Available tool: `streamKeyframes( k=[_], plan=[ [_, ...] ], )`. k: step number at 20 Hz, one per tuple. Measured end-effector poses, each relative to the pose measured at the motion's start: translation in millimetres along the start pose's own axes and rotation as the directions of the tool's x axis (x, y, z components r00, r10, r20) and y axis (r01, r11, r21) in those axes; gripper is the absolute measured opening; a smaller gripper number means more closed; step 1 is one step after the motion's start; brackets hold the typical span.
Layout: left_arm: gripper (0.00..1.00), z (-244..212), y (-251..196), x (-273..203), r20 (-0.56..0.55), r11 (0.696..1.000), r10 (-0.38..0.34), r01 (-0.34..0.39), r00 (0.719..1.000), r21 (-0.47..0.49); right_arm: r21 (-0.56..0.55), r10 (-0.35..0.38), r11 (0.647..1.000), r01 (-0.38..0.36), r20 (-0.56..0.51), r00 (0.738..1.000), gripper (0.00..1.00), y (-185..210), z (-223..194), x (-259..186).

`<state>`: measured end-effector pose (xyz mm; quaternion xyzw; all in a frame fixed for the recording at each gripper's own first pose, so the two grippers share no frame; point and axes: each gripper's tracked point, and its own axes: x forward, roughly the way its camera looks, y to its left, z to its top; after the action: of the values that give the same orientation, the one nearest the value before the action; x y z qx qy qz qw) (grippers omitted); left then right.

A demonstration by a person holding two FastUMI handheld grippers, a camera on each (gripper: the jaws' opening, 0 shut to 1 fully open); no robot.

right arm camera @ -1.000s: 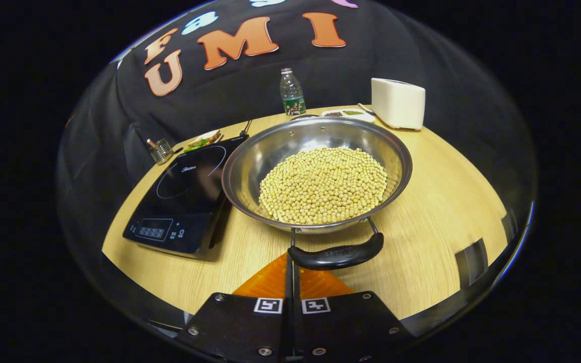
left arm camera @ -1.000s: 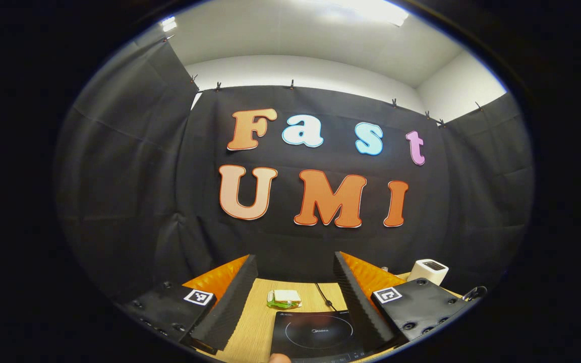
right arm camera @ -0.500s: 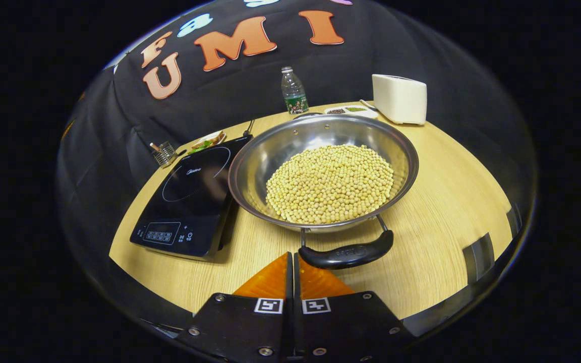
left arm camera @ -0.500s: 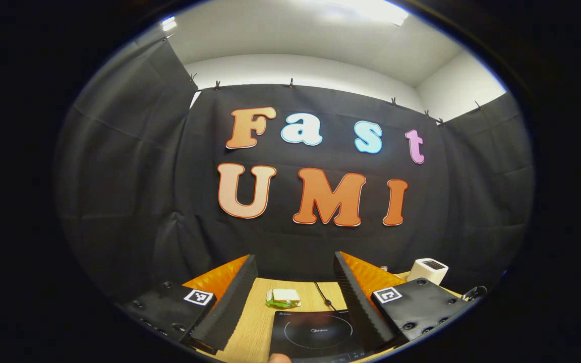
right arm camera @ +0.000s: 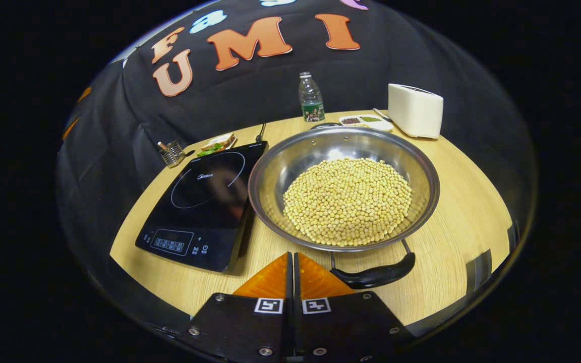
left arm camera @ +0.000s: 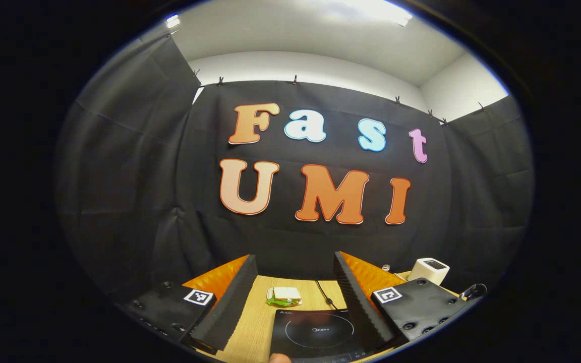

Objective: First push the handle of the pot to place it horizontally, then grasp the pot with both hands and set it on the induction cooktop.

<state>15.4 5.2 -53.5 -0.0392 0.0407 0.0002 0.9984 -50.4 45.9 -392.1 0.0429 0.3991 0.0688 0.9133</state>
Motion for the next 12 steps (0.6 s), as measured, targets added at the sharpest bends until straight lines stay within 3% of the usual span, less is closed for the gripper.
streamKeyframes(
  k=[2,6,7,12],
  plan=[
    [1.00,0,3,3,0.004,1.000,0.010,-0.010,1.000,0.002,0.028,0.017,0.999,-0.017,-0.012,1.000,0.00,-2,-1,0],
    [1.00,-5,4,8,-0.006,1.000,0.011,-0.012,1.000,-0.003,0.051,-0.035,0.998,0.035,-0.010,0.999,0.00,-28,4,0],
    [0.96,-7,3,9,-0.009,1.000,0.009,-0.009,1.000,-0.005,0.058,-0.042,0.997,0.043,-0.010,0.999,0.00,-33,5,1],
    [0.99,-11,0,18,-0.019,1.000,0.007,-0.007,1.000,0.000,0.072,-0.076,0.994,0.078,-0.035,0.997,0.00,-55,5,6]
  ],
)
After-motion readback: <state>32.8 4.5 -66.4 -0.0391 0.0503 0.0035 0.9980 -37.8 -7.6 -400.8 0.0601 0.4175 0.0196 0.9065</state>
